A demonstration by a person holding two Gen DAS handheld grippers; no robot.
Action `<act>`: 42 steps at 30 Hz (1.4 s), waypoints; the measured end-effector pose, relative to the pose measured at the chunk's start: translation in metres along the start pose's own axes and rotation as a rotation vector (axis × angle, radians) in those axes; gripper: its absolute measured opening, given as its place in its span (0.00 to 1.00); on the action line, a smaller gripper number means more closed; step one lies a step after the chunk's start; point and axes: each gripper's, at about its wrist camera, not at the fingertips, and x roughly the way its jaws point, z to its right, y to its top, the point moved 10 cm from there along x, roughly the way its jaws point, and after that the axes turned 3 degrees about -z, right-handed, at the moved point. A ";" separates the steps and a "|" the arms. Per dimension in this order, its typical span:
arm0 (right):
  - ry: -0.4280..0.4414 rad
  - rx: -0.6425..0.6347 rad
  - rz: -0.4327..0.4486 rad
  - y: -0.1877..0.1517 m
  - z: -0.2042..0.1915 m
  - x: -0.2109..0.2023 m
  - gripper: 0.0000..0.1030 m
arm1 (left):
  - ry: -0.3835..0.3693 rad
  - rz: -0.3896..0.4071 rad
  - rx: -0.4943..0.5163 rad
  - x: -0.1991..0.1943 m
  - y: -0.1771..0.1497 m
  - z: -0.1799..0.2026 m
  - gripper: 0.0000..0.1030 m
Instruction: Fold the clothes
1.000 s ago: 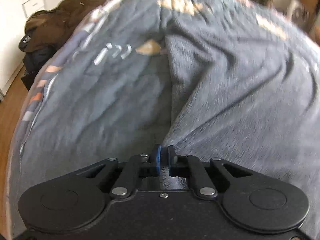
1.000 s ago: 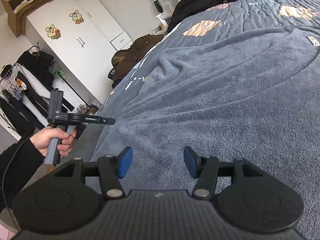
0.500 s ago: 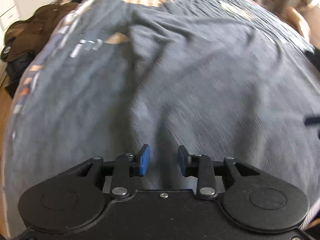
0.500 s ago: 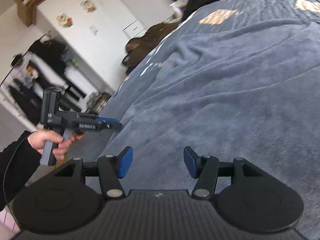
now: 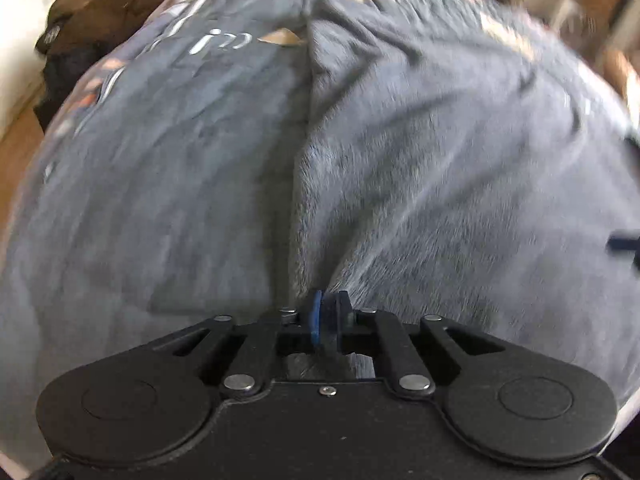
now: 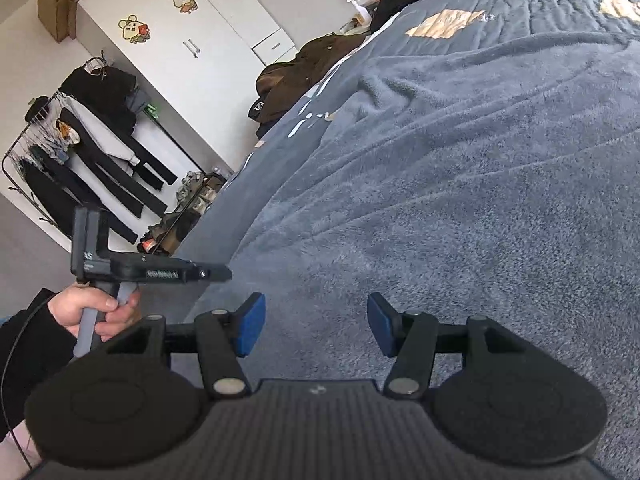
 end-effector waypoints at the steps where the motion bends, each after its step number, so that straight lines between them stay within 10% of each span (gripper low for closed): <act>1: 0.004 -0.008 -0.001 -0.001 -0.003 0.000 0.54 | 0.009 0.012 0.010 -0.003 0.003 0.001 0.28; 10: -0.012 -0.015 0.004 -0.003 -0.001 0.002 0.54 | 0.049 0.153 0.061 0.012 0.115 0.023 0.37; 17: -0.003 0.002 0.061 0.012 0.005 -0.013 0.54 | 0.109 0.101 0.149 0.096 0.208 0.050 0.39; 20: -0.003 0.016 0.083 0.022 0.012 -0.019 0.54 | 0.132 0.079 0.144 0.125 0.229 0.046 0.60; 25: -0.001 0.037 0.119 0.037 0.021 -0.027 0.54 | 0.196 0.010 0.185 0.171 0.232 0.040 0.59; 32: -0.017 0.072 0.131 0.040 0.035 -0.030 0.54 | 0.164 0.018 0.145 0.176 0.230 0.033 0.13; 42: -0.011 0.088 0.132 0.041 0.040 -0.031 0.54 | 0.181 0.060 0.037 0.153 0.260 -0.008 0.05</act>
